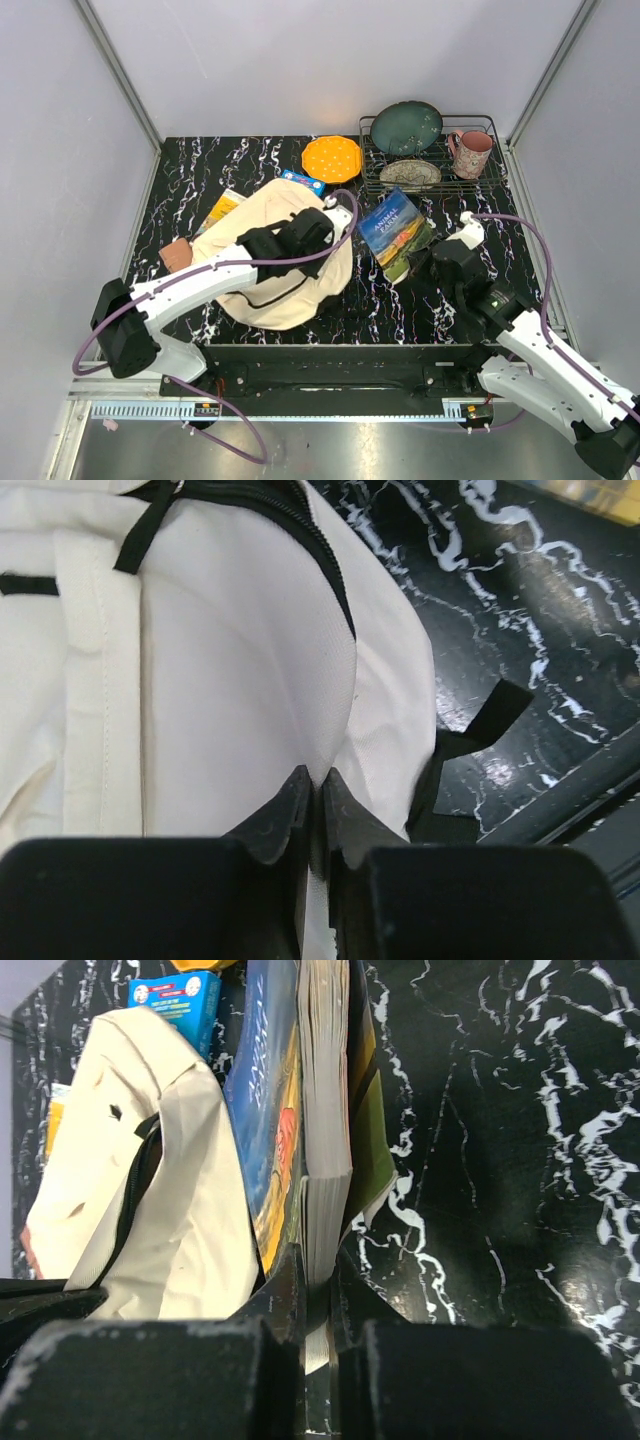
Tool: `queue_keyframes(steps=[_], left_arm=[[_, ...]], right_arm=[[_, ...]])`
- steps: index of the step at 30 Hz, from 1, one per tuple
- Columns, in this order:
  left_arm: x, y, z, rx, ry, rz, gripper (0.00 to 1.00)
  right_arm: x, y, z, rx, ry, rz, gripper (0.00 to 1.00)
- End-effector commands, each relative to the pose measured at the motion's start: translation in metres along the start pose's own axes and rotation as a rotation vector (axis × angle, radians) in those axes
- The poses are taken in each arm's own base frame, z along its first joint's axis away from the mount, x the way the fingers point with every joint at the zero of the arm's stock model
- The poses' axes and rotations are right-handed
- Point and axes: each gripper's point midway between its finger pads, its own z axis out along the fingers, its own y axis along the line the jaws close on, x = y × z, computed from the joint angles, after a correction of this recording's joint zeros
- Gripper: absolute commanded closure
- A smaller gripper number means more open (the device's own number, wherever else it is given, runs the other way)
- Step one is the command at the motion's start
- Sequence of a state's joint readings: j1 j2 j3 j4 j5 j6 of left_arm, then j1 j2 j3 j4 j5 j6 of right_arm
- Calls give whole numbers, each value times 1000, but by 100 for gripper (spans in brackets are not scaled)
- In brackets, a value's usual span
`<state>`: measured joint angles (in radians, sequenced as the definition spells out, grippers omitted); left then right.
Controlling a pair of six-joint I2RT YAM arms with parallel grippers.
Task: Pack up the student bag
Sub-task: Place the book in the student bag.
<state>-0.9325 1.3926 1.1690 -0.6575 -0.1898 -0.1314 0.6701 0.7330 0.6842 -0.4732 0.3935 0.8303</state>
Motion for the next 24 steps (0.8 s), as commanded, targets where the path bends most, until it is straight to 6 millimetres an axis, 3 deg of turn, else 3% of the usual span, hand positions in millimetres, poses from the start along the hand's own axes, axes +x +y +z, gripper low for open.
queue_keyframes(steps=[1,7,9,10,14,19,24], left_arm=[[-45,-25,-1,119,-110,-24,85],[-39,-24,7,103,-91,-30,83],[-37,-24,8,106,-87,-28,95],[-39,-17,8,67,-92,-36,100],[-47,13,-4,-103,-138,-96,100],[-68,63,-42,-314,-255,-186,100],[-89,102,-72,-393,-341,-292,100]], right_arm=[[-51,15,-14,11,-154,1,99],[-72,19,-23,7,-223,-33,99],[-74,20,-25,5,-227,-33,99],[-73,20,-25,1,-225,-32,99],[-67,37,-27,-75,-173,-23,100],[-47,65,-34,-205,-34,-15,100],[-52,80,-50,-256,2,-4,100]])
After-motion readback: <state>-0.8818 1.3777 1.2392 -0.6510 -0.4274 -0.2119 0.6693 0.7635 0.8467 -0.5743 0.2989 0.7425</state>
